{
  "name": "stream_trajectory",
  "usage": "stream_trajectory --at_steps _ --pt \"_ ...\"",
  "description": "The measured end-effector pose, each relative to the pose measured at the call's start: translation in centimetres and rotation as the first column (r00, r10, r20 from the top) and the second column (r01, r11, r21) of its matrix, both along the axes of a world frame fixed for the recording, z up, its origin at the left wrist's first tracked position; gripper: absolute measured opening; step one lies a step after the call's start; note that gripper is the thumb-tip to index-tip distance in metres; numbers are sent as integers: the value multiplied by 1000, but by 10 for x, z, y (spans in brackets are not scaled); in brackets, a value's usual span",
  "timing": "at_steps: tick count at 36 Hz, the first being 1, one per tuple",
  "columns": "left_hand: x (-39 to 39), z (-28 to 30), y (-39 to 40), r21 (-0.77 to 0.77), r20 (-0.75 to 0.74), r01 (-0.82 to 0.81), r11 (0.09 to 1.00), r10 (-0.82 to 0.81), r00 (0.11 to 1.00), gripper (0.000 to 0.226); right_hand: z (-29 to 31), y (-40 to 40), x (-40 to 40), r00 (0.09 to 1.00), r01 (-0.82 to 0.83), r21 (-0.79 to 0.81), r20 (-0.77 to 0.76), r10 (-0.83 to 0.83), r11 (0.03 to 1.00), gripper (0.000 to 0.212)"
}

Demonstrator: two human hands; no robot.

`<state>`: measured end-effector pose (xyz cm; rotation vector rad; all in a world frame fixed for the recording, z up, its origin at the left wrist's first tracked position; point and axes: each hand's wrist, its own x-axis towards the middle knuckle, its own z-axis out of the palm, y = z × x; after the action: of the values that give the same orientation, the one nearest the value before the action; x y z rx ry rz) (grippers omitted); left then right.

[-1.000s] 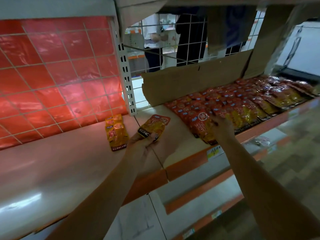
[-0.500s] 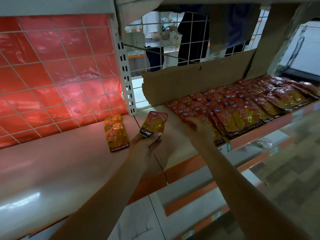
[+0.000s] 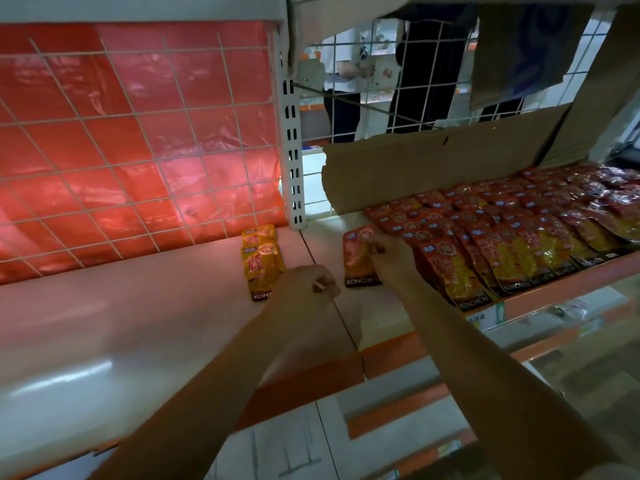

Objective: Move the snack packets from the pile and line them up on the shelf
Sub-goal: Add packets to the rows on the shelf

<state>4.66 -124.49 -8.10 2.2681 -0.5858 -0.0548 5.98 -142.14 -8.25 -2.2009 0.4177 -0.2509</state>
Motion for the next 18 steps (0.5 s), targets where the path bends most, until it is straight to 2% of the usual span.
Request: stream_trajectory --at_steps 3,5,6,10,12,18 --pt "-1 4 6 296 208 5 955 -70 976 21 -3 4 7 998 -66 -304 -30 60 950 27" --pt "0 3 10 390 279 -3 921 -115 953 26 -6 10 11 999 -45 -525 -5 50 850 29" --pt "1 3 11 414 302 -8 910 -129 945 28 -8 13 13 999 -40 -582 -9 43 812 32" --pt "3 5 13 495 320 -29 869 -152 935 30 -21 25 22 988 -134 -614 -148 53 778 46" --pt "5 5 15 518 312 -33 855 -153 938 30 -27 23 29 991 -106 -653 -129 28 750 47" --pt "10 6 24 477 262 -31 878 -109 959 28 -23 19 35 984 -65 -627 -171 -56 776 51"
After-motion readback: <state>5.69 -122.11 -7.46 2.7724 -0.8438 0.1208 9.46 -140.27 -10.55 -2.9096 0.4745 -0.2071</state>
